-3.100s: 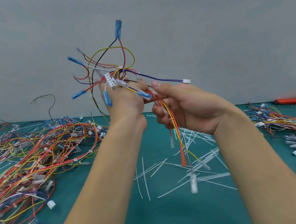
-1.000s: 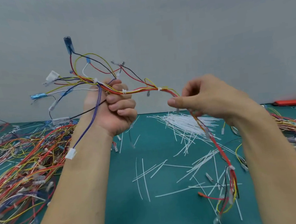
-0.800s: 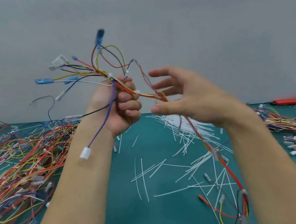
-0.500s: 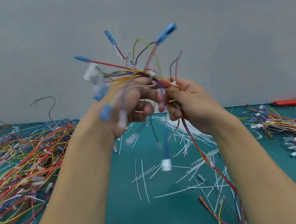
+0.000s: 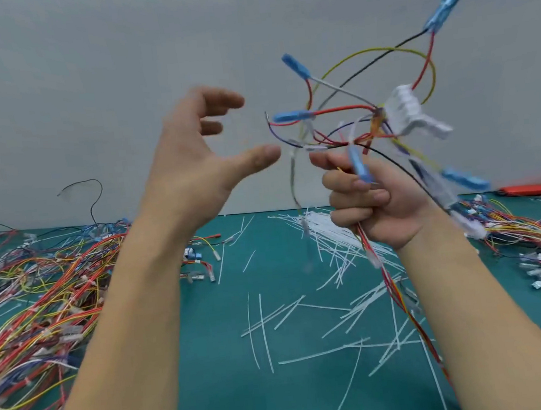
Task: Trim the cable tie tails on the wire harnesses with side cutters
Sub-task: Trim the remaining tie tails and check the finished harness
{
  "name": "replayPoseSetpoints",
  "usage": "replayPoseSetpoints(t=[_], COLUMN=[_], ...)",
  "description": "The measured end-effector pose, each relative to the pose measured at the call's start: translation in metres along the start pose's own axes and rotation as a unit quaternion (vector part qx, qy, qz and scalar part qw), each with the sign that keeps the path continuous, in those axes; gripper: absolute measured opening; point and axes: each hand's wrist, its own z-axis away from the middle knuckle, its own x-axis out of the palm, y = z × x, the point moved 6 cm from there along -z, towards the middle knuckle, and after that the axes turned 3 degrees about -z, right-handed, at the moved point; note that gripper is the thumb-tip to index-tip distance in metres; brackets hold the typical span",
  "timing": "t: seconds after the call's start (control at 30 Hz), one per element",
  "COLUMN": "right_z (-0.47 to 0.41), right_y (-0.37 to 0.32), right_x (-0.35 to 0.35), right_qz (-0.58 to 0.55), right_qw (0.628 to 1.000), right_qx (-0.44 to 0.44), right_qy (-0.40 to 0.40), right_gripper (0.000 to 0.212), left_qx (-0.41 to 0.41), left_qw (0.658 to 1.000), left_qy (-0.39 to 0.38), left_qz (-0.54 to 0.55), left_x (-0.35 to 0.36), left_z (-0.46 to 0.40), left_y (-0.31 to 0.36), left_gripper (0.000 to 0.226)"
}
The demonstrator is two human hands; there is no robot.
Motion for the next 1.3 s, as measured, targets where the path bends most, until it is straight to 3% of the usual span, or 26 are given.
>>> replayPoseSetpoints(t=[0.07, 0.13, 0.23, 0.33, 0.43, 0.47, 0.57, 0.67, 0.77, 0.93, 1.0, 1.1, 1.13, 1.2, 1.3], right_z=[0.002, 0.002, -0.004, -0.011, -0.016, -0.016, -0.016, -0.014, -0.009, 0.002, 0.001, 0.003, 0.003, 0.004, 0.002], right_y=[0.005, 0.006, 0.009, 0.017, 0.025, 0.029, 0.035, 0.037, 0.036, 0.024, 0.017, 0.002, -0.001, -0.004, -0.001], right_x=[0.004, 0.007, -0.001, 0.000, -0.004, -0.007, -0.016, -0.018, -0.015, -0.009, -0.001, 0.008, 0.009, 0.012, 0.014], right_qz=[-0.020, -0.049, -0.074, -0.096, -0.019, 0.009, 0.075, 0.180, 0.308, 0.420, 0.404, 0.303, 0.272, 0.252, 0.270], right_qw=[0.999, 0.998, 0.996, 0.991, 0.991, 0.988, 0.975, 0.958, 0.920, 0.866, 0.882, 0.929, 0.940, 0.948, 0.941], right_qx=[0.024, 0.032, 0.053, 0.076, 0.055, 0.055, 0.049, 0.049, 0.081, 0.104, 0.087, 0.038, 0.027, 0.016, -0.001], right_qy=[-0.027, -0.035, 0.018, 0.044, 0.117, 0.144, 0.204, 0.216, 0.229, 0.252, 0.227, 0.209, 0.204, 0.192, 0.204], right_gripper=[0.018, 0.008, 0.028, 0.042, 0.020, 0.021, 0.048, 0.062, 0.041, 0.031, 0.027, 0.011, 0.015, 0.027, 0.030], left_qx=[-0.020, -0.078, -0.102, -0.078, -0.059, -0.048, -0.004, 0.017, 0.017, -0.011, -0.042, -0.138, -0.159, -0.182, -0.181], left_qw=[0.994, 0.965, 0.932, 0.944, 0.957, 0.963, 0.972, 0.971, 0.973, 0.964, 0.972, 0.974, 0.971, 0.964, 0.952], left_qy=[-0.106, -0.249, -0.345, -0.308, -0.271, -0.258, -0.232, -0.236, -0.229, -0.265, -0.227, -0.175, -0.167, -0.174, -0.224], left_qz=[-0.024, 0.011, 0.056, 0.083, 0.085, 0.064, -0.024, -0.023, -0.008, -0.023, -0.031, 0.039, 0.058, 0.085, 0.100], left_x=[0.014, 0.033, 0.052, 0.063, 0.078, 0.082, 0.090, 0.094, 0.095, 0.088, 0.081, 0.070, 0.068, 0.068, 0.074], left_z=[0.004, 0.015, 0.027, 0.024, 0.025, 0.026, 0.028, 0.028, 0.026, 0.025, 0.021, 0.019, 0.019, 0.020, 0.024], left_y=[-0.008, -0.015, -0.009, 0.005, 0.012, 0.013, 0.013, 0.017, 0.017, 0.008, -0.001, -0.016, -0.019, -0.022, -0.016], left_gripper=[0.045, 0.027, 0.015, 0.020, 0.021, 0.021, 0.022, 0.011, 0.007, 0.005, 0.007, 0.010, 0.011, 0.014, 0.016])
